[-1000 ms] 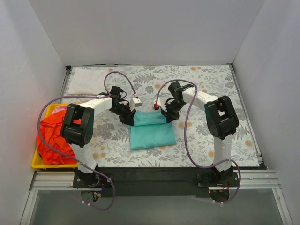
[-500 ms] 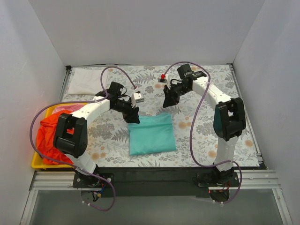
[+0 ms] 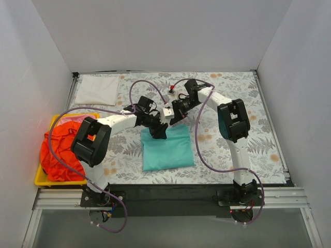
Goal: Fold and stack the t-shirts
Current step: Fold the tshirt
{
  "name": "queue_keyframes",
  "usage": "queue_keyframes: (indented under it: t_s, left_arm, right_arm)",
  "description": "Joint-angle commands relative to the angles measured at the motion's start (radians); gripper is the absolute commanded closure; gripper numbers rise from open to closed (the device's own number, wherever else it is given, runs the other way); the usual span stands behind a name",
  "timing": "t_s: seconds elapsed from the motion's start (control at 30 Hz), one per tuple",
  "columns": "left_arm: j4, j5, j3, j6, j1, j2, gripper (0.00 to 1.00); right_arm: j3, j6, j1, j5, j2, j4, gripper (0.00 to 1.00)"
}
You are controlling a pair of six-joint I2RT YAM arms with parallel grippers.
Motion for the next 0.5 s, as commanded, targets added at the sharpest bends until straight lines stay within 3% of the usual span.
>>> queue_keyframes:
  t_s: [0.0, 0.47]
  left_arm:
    - [0.1, -0.053, -0.02, -0.015, -0.001, -0.001, 0.55]
    - [0.038, 0.021, -0.061, 0.019, -0.031, -0.006, 0.55]
  right_arm:
    - [0.055, 0.033, 0.027, -0.058, 0.002, 0.024, 0.99]
    - [0.004, -0.01, 0.068, -0.043, 0.065, 0.03, 0.99]
